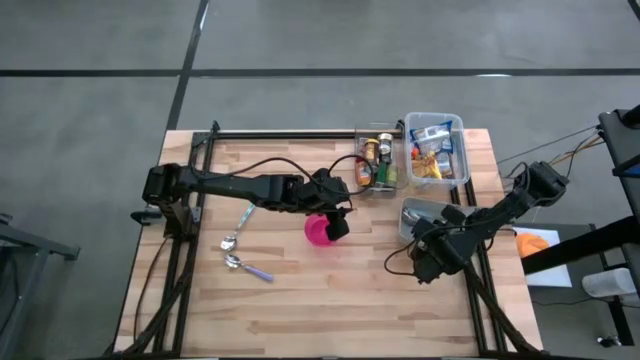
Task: Pick & Place Food Item
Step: Put the silver spoon into the gray bin
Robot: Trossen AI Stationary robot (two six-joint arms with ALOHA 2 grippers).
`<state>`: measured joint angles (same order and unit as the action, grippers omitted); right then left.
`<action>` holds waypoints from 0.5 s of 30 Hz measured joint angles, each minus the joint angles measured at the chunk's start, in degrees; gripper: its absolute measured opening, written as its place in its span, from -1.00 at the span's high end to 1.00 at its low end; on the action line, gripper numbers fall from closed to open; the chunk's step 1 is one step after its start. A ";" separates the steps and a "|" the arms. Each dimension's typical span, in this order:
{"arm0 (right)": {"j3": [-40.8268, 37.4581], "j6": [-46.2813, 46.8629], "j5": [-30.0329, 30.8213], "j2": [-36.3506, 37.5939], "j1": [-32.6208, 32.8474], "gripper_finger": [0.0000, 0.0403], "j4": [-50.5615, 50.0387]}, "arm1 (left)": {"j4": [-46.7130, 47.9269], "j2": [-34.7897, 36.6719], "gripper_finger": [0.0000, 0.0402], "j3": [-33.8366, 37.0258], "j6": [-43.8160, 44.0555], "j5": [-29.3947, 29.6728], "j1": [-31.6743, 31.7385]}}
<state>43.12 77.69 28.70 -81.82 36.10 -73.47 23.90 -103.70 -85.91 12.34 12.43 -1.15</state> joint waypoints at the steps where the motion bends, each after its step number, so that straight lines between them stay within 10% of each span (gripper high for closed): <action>1: -0.46 0.04 0.03 0.00 0.00 0.89 0.95 | 0.00 0.00 0.27 0.00 0.00 0.00 0.00; 15: -2.36 1.59 1.48 0.02 0.00 0.89 2.44 | 0.00 0.00 0.27 0.00 0.00 0.00 -0.01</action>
<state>40.76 79.28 30.18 -81.80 36.10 -71.03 23.90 -103.70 -85.91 12.34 12.43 -1.16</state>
